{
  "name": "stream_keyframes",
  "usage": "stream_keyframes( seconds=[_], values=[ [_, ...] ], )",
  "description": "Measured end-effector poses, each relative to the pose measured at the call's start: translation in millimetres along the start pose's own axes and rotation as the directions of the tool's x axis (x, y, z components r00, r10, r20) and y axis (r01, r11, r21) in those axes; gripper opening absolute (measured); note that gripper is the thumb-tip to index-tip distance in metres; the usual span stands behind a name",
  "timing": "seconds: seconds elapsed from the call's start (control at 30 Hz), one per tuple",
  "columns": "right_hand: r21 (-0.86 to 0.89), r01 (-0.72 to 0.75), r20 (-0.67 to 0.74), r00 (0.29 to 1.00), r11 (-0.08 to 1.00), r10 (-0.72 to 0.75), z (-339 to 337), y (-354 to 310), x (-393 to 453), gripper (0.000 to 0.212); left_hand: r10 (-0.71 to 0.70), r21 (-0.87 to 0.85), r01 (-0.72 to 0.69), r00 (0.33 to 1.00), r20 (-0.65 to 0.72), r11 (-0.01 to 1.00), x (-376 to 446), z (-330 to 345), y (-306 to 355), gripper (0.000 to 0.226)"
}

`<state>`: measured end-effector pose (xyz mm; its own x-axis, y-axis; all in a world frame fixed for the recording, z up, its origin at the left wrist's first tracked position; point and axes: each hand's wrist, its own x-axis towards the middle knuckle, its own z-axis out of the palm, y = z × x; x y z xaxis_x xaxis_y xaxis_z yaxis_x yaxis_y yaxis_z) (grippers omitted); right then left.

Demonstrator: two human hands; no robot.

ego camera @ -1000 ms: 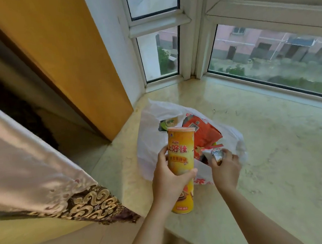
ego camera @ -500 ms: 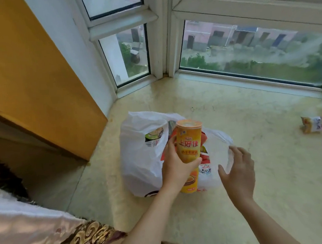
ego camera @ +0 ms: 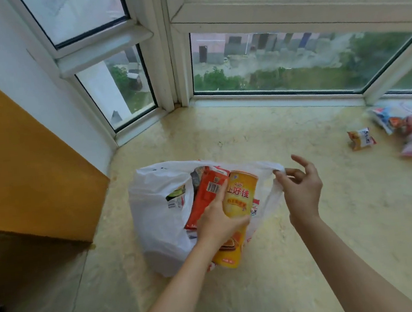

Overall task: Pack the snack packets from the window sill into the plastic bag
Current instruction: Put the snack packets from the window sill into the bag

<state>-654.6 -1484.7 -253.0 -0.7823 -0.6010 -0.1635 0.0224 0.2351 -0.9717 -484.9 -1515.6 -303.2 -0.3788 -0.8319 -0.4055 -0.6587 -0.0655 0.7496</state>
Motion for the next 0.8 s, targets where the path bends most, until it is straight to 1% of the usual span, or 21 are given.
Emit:
stream_keyframes(
  seconds=[0.07,0.2,0.27,0.37,0.43,0.63,0.73,0.8],
  values=[
    [0.050,0.017,0.013,1.000,0.999,-0.018,1,-11,-2,0.046,-0.029,0.073,0.027,0.999,0.033,0.997,5,0,0,0.103],
    [0.084,0.045,0.037,0.998,0.995,-0.049,1,-22,-8,0.047,-0.075,0.127,0.068,0.996,0.048,0.989,31,-5,11,0.093],
    [0.098,0.039,0.044,0.998,0.994,-0.043,-2,-23,-9,0.046,-0.028,0.231,0.010,0.997,0.077,0.973,44,-5,19,0.089],
    [0.125,0.015,0.021,1.000,0.992,-0.018,-5,-22,-8,0.045,0.091,0.424,-0.137,0.988,0.129,0.895,60,6,24,0.091],
    [0.139,-0.001,0.004,1.000,0.990,0.001,-7,-22,-7,0.044,0.135,0.496,-0.196,0.978,0.157,0.846,67,20,16,0.090],
    [0.120,-0.003,-0.010,1.000,0.993,0.004,-12,-15,-6,0.044,0.184,0.580,-0.262,0.964,0.191,0.771,60,66,-16,0.081],
    [0.083,0.009,-0.007,1.000,0.997,-0.009,-17,-12,-9,0.043,0.224,0.617,-0.327,0.944,0.241,0.716,60,75,-31,0.076],
    [0.051,0.022,0.001,1.000,0.998,-0.022,-19,-10,-11,0.043,0.261,0.664,-0.373,0.928,0.267,0.648,60,76,-38,0.078]
  ],
)
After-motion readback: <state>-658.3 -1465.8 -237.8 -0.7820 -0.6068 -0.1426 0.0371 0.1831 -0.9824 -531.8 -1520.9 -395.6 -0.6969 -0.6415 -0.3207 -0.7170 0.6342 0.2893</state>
